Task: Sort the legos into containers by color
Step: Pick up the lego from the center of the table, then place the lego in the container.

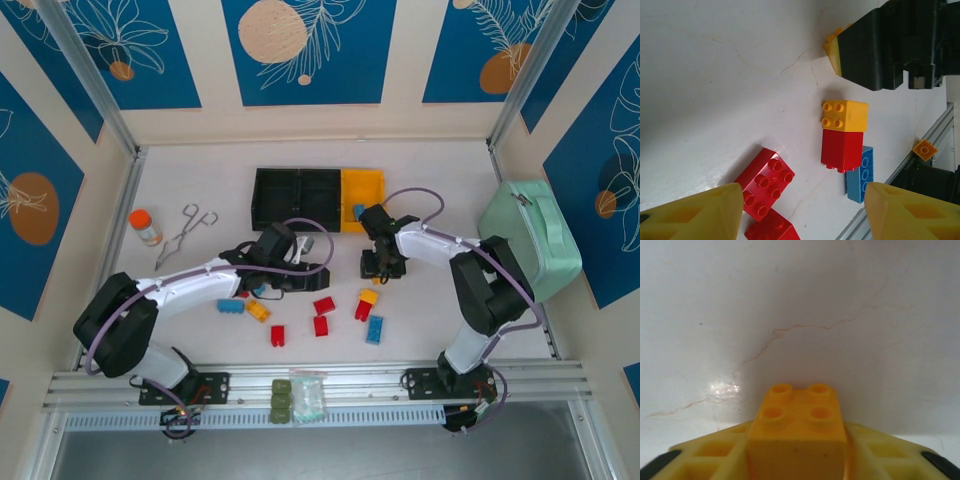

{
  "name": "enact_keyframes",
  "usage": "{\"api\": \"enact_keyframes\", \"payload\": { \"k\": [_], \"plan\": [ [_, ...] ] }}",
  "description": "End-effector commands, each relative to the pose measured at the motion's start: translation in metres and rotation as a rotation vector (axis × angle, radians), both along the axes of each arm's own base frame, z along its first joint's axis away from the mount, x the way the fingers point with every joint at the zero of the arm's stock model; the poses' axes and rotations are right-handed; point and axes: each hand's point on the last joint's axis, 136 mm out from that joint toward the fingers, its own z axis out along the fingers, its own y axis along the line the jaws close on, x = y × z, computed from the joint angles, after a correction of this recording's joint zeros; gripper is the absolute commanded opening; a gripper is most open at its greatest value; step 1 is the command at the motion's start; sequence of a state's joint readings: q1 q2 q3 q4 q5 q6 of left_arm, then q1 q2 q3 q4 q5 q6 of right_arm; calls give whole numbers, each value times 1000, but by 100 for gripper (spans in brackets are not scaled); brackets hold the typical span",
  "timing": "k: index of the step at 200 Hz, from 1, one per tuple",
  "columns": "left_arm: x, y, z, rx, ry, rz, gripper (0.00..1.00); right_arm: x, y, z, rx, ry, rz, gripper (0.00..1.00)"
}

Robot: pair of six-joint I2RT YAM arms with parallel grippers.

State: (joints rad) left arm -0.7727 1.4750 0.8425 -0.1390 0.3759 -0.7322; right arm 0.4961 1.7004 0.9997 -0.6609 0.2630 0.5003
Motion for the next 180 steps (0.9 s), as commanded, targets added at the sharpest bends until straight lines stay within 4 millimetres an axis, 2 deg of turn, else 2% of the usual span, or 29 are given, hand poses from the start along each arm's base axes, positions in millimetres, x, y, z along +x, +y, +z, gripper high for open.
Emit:
{"api": "enact_keyframes", "payload": {
  "k": [1,28,58,105,139,180],
  "plan": [
    [5,-7,8,-4,-35,-14,65,2,5,9,-7,-10,16,33],
    [6,-4,4,-5,-31,17,65,8,9,33,-5,-63,30,31],
    [7,9,6,25,-66,57,65,17,22,62,31,-111,46,31],
    [17,51,13,95,-127,215,65,39,58,96,81,-166,98,31],
    [21,81,17,102,-124,306,65,61,86,108,118,-187,128,31],
    [21,112,18,120,-123,392,65,89,116,111,123,-188,160,31]
  ]
}}
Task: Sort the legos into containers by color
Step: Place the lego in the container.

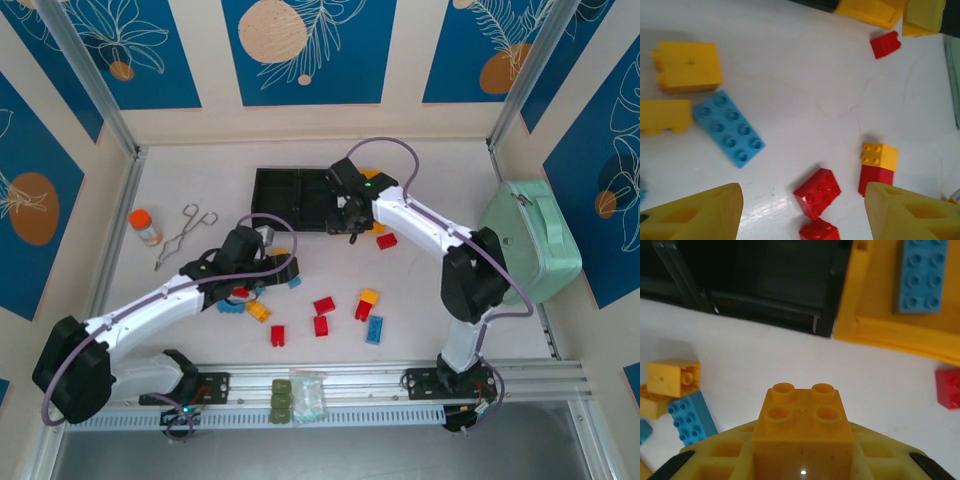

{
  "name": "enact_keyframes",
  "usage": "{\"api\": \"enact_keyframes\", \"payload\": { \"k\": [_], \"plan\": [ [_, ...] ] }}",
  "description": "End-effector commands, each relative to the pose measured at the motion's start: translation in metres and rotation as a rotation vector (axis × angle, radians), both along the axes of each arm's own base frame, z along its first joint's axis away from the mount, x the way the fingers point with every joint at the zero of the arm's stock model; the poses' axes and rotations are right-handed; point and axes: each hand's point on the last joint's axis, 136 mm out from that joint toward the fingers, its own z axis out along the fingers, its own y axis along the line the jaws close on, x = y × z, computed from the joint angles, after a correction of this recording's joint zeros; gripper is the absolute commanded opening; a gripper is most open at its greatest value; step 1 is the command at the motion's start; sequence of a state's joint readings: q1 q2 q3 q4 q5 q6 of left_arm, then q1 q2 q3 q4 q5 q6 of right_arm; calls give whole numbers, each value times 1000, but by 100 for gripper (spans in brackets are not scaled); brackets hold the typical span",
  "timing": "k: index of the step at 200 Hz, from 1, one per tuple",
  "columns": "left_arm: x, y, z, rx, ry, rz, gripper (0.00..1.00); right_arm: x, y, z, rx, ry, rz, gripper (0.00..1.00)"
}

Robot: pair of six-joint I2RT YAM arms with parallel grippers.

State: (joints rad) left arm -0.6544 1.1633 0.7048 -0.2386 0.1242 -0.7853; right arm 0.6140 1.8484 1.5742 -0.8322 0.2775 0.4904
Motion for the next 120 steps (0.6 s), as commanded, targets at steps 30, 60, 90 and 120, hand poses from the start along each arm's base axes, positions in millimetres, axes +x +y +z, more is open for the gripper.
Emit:
{"api": "enact_keyframes", "payload": {
  "k": [30,60,90,120],
  "plan": [
    [-5,41,-6,33,23,118,66,23,29,-6,-7,39,45,31],
    [-6,53,-8,25,31,155,66,44,38,-15,-17,55,35,32],
    [-9,59,-9,18,37,171,66,64,41,-23,-37,60,10,33],
    [-13,62,-14,18,51,179,66,80,43,-35,-63,71,-3,35]
  ]
}}
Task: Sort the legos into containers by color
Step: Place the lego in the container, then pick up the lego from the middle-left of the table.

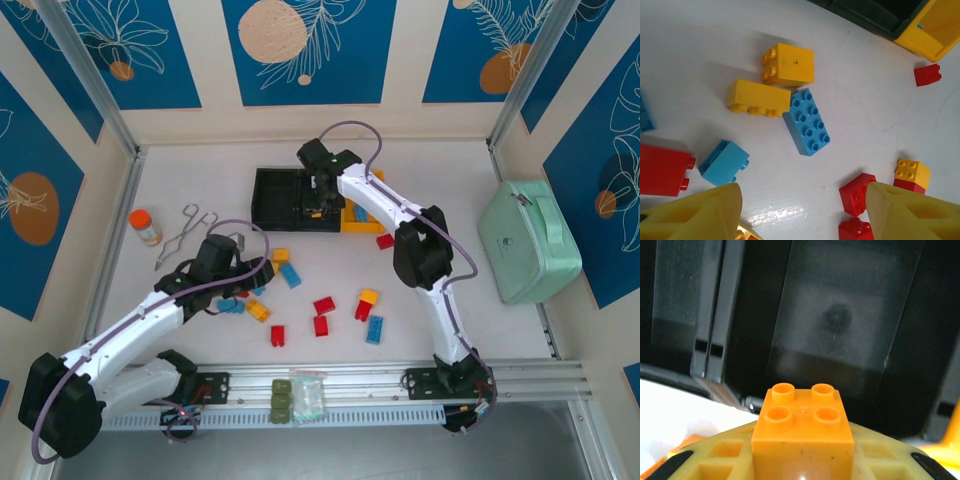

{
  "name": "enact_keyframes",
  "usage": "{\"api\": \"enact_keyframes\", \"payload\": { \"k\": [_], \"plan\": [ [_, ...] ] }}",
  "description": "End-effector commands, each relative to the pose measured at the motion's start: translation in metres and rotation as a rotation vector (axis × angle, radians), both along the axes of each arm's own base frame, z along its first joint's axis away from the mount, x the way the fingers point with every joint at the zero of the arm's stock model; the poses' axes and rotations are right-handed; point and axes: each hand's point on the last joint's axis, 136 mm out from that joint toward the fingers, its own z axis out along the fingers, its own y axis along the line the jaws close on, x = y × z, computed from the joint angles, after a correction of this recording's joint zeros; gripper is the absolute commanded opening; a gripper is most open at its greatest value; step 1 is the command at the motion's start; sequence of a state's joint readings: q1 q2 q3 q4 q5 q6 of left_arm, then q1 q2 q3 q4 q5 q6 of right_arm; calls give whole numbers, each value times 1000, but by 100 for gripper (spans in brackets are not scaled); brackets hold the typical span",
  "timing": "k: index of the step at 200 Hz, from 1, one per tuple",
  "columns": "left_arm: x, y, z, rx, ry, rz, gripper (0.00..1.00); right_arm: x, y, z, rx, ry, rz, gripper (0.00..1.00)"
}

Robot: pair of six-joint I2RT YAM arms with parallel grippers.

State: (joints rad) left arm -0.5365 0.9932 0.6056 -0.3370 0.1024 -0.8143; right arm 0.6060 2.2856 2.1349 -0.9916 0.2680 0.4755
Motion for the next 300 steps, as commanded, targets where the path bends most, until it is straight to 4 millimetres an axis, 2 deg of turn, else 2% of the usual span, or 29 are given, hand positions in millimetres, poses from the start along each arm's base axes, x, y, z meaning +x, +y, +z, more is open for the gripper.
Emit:
{"api": "enact_keyframes", "payload": {
  "k": [1,48,67,94,136,184,224,241,287,300],
  "plan": [
    [-5,7,-5,2,22,25,66,4,-7,-9,-47,40,-13,35],
    [-11,13,-10,1,30,43,66,15,-12,-26,-80,57,-46,39],
    [-12,14,-11,1,34,47,66,16,-13,-26,-84,54,-55,45],
    [-13,14,-11,-2,37,45,66,14,-10,-13,-80,17,-46,52],
    [-18,11,-13,-2,55,21,66,5,-3,18,-16,-51,-30,52],
    [-25,9,-12,25,86,-35,66,-19,0,49,86,-94,-8,52],
    [-36,5,-12,54,127,-84,64,-54,-11,59,148,-91,-2,52],
    [-44,-1,-14,64,153,-117,63,-73,-20,57,179,-78,-8,52],
    [-75,-14,-25,147,262,-243,62,-145,-40,43,310,-1,53,53],
    [-83,-16,-28,178,289,-273,63,-169,-45,39,354,21,76,57]
  ]
}}
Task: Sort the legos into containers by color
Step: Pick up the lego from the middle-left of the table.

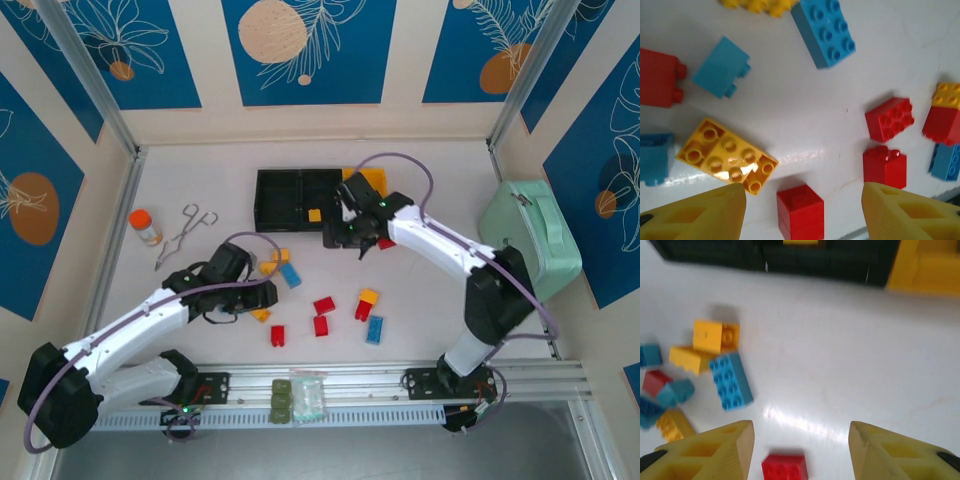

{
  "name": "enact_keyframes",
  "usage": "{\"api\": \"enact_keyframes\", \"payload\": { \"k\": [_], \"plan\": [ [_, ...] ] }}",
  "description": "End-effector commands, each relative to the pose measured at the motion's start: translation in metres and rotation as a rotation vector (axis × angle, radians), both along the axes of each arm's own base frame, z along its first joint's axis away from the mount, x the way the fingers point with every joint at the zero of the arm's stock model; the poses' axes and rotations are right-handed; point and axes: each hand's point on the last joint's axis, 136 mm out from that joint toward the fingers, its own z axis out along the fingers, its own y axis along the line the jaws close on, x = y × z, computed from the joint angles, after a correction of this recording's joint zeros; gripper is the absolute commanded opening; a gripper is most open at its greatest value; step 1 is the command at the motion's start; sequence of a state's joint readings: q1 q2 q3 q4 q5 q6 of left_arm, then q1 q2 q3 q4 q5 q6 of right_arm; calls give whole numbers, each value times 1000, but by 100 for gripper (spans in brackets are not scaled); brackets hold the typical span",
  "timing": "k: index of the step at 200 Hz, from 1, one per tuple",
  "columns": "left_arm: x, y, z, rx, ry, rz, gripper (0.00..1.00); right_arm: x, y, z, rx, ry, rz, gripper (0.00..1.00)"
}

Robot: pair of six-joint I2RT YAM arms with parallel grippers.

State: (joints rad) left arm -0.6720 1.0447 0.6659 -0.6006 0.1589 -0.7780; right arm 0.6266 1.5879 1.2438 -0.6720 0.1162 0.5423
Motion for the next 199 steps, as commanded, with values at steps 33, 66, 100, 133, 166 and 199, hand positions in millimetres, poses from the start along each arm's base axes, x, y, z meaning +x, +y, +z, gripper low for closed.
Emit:
{"api": "enact_keyframes", "payload": {
  "k": [33,66,100,133,166,199],
  "plan": [
    [-38,-8,-17,107,128,-122,65,-90,-5,1,234,59,123,59],
    [-45,-25,-31,124,153,-157,66,-126,-25,-20,232,107,95,59],
    [-50,-36,-50,215,187,-213,67,-135,-31,-30,248,131,58,59],
    [-48,-36,-65,291,181,-210,48,-137,-29,-36,245,135,48,58],
    [-36,-37,-52,287,109,-201,29,-140,-27,-41,238,143,49,58],
    [-23,-36,-34,264,48,-179,24,-138,-26,-39,239,132,53,58]
  ]
}}
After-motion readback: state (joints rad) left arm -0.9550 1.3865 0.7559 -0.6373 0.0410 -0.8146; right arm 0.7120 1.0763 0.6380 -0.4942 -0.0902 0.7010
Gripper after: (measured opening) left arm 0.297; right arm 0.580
